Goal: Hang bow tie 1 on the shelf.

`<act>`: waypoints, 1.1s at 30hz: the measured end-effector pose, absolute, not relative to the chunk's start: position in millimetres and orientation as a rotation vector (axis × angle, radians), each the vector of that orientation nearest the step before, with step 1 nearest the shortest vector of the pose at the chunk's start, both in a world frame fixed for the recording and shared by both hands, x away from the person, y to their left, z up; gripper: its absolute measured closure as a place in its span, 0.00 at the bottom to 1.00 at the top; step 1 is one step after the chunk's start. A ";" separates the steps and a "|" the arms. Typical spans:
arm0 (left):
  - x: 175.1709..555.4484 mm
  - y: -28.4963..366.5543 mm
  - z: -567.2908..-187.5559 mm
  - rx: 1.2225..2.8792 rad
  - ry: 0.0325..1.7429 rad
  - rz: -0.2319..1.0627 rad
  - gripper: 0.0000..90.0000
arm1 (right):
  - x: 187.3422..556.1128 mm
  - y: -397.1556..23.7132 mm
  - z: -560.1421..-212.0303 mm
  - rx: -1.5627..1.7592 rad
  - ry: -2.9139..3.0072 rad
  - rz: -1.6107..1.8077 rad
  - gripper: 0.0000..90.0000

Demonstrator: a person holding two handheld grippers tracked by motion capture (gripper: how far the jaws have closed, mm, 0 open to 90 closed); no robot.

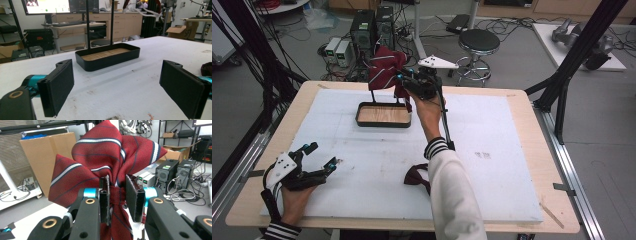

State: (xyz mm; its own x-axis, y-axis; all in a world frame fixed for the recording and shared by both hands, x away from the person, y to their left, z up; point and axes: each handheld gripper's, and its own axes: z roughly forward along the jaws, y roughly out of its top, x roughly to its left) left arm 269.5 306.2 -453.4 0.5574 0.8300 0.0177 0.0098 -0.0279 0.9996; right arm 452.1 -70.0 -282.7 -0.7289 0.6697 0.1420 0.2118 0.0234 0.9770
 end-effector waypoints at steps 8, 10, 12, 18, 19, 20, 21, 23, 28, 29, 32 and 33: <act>269.5 306.3 -453.4 1.463 0.763 0.768 0.14 | 460.3 -74.3 -285.7 0.945 1.921 1.752 0.83; 269.5 306.2 -453.4 1.462 0.763 0.769 0.14 | 462.1 -76.3 -285.7 0.954 1.907 1.762 0.83; 269.5 306.3 -453.4 1.463 0.763 0.768 0.14 | 464.2 -78.7 -286.6 0.964 1.901 1.764 0.83; 269.5 306.1 -453.4 1.462 0.762 0.770 0.14 | 468.4 -85.4 -288.8 0.992 1.882 1.763 0.83; 269.3 305.9 -453.5 1.461 0.764 0.767 0.14 | 469.9 -87.4 -289.6 1.000 1.870 1.759 0.83; 269.4 306.1 -453.4 1.462 0.762 0.770 0.14 | 469.9 -87.4 -289.6 1.000 1.870 1.759 0.83; 269.4 306.1 -453.5 1.462 0.762 0.770 0.14 | 471.6 -89.7 -290.7 1.014 1.861 1.754 0.83; 269.3 305.9 -453.5 1.462 0.763 0.770 0.14 | 472.2 -91.0 -291.1 1.020 1.860 1.756 0.83; 269.2 305.9 -453.5 1.461 0.763 0.772 0.14 | 475.3 -97.0 -292.8 1.054 1.834 1.753 0.83; 269.2 306.0 -453.5 1.462 0.762 0.773 0.14 | 476.2 -98.3 -293.4 1.057 1.831 1.754 0.83; 269.2 305.9 -453.6 1.461 0.762 0.774 0.14 | 477.7 -101.2 -294.2 1.072 1.816 1.752 0.83; 269.2 305.8 -453.6 1.461 0.761 0.774 0.14 | 477.9 -101.8 -294.4 1.079 1.813 1.752 0.83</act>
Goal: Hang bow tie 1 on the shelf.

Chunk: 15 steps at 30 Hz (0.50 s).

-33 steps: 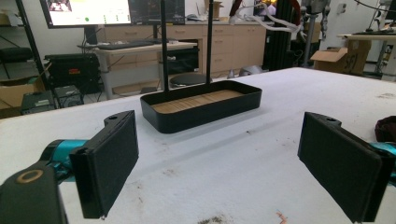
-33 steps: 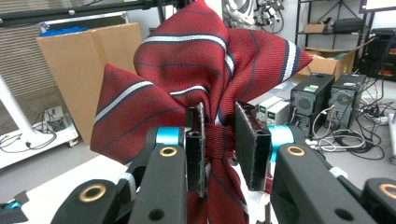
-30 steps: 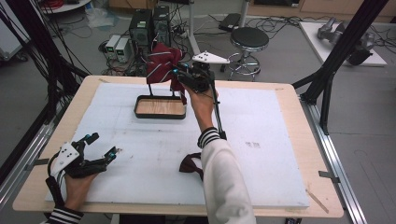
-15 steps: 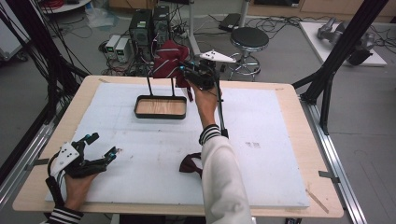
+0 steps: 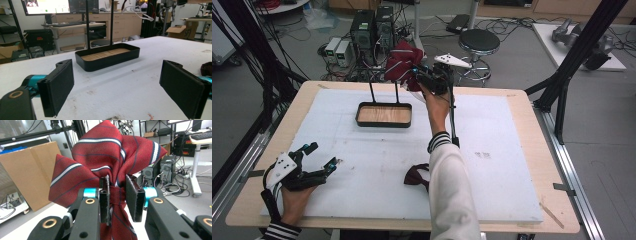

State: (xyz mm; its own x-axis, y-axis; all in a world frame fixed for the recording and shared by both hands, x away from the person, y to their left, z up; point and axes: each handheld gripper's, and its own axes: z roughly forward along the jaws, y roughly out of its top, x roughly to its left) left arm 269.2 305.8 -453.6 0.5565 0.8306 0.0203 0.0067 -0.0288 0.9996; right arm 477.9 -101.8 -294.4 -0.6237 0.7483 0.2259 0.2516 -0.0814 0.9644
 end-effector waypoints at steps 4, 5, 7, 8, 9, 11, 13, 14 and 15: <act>269.1 306.0 -453.4 1.464 0.762 0.773 0.14 | 479.8 -103.9 -295.8 1.084 1.808 1.740 0.83; 269.2 305.9 -453.6 1.461 0.762 0.774 0.14 | 481.2 -105.2 -296.9 1.091 1.799 1.739 0.83; 269.2 305.9 -453.6 1.461 0.761 0.774 0.14 | 482.7 -106.4 -298.3 1.103 1.791 1.741 0.83; 269.3 305.8 -453.5 1.462 0.761 0.773 0.14 | 482.7 -106.4 -298.3 1.103 1.791 1.741 0.83; 269.3 305.9 -453.5 1.463 0.760 0.773 0.14 | 483.4 -106.7 -298.9 1.106 1.792 1.740 0.83; 269.3 305.9 -453.5 1.463 0.760 0.773 0.14 | 485.5 -107.6 -301.2 1.118 1.795 1.725 0.83; 269.2 305.9 -453.6 1.461 0.761 0.773 0.14 | 486.3 -108.5 -302.2 1.128 1.793 1.715 0.83; 269.2 305.9 -453.5 1.462 0.761 0.772 0.14 | 486.3 -108.5 -302.2 1.128 1.793 1.715 0.83; 269.2 305.9 -453.6 1.462 0.761 0.772 0.14 | 487.0 -109.4 -303.0 1.134 1.792 1.711 0.83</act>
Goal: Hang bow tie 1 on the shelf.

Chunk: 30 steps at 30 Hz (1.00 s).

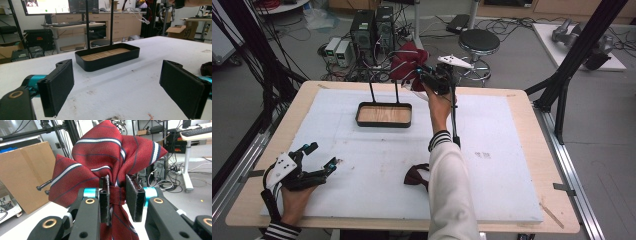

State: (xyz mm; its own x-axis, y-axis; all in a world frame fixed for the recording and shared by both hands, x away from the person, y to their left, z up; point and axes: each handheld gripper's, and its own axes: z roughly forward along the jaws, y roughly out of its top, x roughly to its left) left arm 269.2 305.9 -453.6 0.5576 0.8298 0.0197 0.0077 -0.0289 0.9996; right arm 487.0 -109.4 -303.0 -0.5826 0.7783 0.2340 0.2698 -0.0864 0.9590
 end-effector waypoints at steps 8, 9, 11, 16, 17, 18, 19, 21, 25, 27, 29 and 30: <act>269.0 306.0 -453.6 1.464 0.757 0.776 0.14 | 488.7 -111.7 -305.1 1.165 1.797 1.657 0.83; 269.0 306.1 -453.5 1.465 0.757 0.775 0.14 | 490.4 -112.8 -306.8 1.174 1.797 1.645 0.83; 268.9 306.0 -453.6 1.465 0.757 0.776 0.14 | 491.4 -113.4 -308.3 1.192 1.800 1.632 0.83; 269.0 305.7 -453.6 1.464 0.756 0.776 0.14 | 493.6 -113.8 -311.1 1.201 1.809 1.612 0.83; 268.8 305.7 -453.6 1.464 0.757 0.775 0.14 | 493.6 -113.9 -311.2 1.200 1.816 1.610 0.83; 268.8 305.6 -453.6 1.462 0.757 0.775 0.14 | 493.9 -114.3 -311.6 1.199 1.821 1.611 0.83; 268.8 305.6 -453.6 1.462 0.756 0.775 0.14 | 494.0 -114.9 -311.9 1.200 1.827 1.608 0.82; 268.8 305.5 -453.6 1.463 0.757 0.774 0.14 | 493.8 -115.5 -312.0 1.196 1.837 1.608 0.82; 268.7 305.5 -453.6 1.462 0.756 0.775 0.14 | 492.2 -114.9 -311.7 1.177 1.853 1.594 0.82; 268.6 305.2 -453.7 1.460 0.756 0.778 0.14 | 489.8 -113.8 -312.5 1.162 1.866 1.566 0.82; 268.4 305.3 -453.7 1.463 0.754 0.781 0.14 | 489.0 -115.4 -313.5 1.167 1.874 1.566 0.82; 268.4 305.3 -453.7 1.463 0.754 0.780 0.14 | 488.3 -116.2 -314.1 1.164 1.871 1.563 0.82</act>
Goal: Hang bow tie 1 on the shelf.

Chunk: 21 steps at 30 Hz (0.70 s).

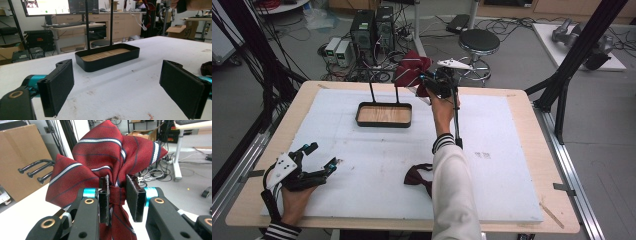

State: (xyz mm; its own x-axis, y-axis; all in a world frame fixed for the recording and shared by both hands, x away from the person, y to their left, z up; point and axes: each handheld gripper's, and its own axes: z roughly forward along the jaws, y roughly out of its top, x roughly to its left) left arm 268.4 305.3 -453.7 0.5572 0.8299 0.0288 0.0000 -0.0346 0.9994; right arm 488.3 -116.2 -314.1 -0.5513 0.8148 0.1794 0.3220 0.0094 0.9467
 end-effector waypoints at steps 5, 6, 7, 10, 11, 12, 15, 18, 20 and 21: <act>268.3 305.3 -453.6 1.465 0.753 0.782 0.14 | 484.7 -117.9 -312.1 1.127 1.905 1.540 0.82; 268.3 305.2 -453.6 1.467 0.751 0.783 0.14 | 483.7 -117.5 -311.0 1.115 1.912 1.530 0.82; 268.3 305.2 -453.6 1.467 0.751 0.783 0.14 | 482.7 -116.9 -310.1 1.106 1.917 1.524 0.82; 268.2 304.9 -453.6 1.465 0.750 0.785 0.14 | 481.0 -117.0 -308.7 1.096 1.926 1.516 0.82; 268.0 304.8 -453.6 1.467 0.749 0.787 0.14 | 480.7 -117.0 -308.5 1.091 1.929 1.512 0.81; 268.0 304.8 -453.6 1.467 0.749 0.787 0.14 | 480.4 -116.5 -308.3 1.088 1.935 1.503 0.81; 268.0 304.8 -453.6 1.466 0.749 0.786 0.14 | 480.9 -115.8 -308.9 1.084 1.939 1.472 0.81; 268.0 304.6 -453.7 1.463 0.749 0.786 0.14 | 482.4 -115.7 -310.6 1.098 1.933 1.465 0.77; 268.1 304.8 -453.7 1.463 0.750 0.785 0.14 | 482.5 -115.8 -310.7 1.098 1.937 1.465 0.77; 268.1 305.0 -453.7 1.465 0.750 0.786 0.14 | 482.8 -115.8 -311.0 1.098 1.936 1.470 0.74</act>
